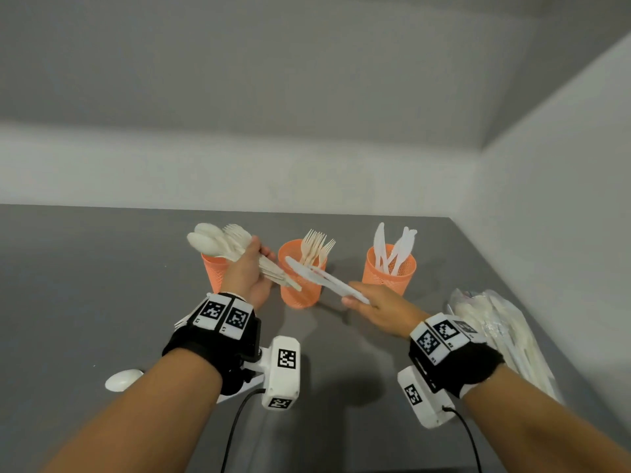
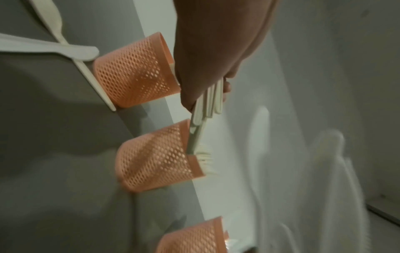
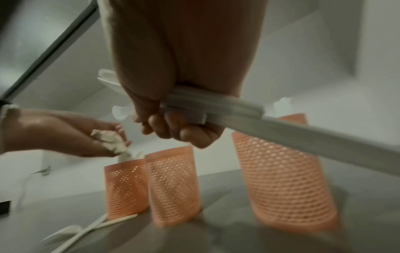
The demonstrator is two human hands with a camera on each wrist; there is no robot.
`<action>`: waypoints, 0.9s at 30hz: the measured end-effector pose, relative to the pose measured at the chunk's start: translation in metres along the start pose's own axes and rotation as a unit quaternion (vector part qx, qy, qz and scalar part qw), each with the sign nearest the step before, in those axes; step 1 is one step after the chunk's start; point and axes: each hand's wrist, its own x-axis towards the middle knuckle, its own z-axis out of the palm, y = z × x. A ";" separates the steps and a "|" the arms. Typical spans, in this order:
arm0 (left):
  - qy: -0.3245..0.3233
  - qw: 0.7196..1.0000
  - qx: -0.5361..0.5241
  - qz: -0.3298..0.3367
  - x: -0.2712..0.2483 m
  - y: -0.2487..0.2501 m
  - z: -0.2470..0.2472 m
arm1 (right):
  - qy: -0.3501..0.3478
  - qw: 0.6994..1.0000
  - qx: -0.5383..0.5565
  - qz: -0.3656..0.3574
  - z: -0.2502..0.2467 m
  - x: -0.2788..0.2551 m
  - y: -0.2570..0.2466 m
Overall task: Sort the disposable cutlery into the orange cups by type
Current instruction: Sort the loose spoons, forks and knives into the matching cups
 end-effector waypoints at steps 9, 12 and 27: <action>-0.189 0.966 0.175 -0.035 -0.032 -0.028 -0.002 | 0.436 0.850 0.289 0.060 -0.085 0.046 0.000; -0.250 0.945 0.197 -0.081 -0.040 -0.033 -0.005 | 0.458 0.847 0.263 0.068 -0.081 0.058 0.012; -0.255 0.949 0.146 -0.112 -0.043 -0.025 -0.010 | 0.382 0.922 0.031 -0.062 -0.043 0.050 -0.020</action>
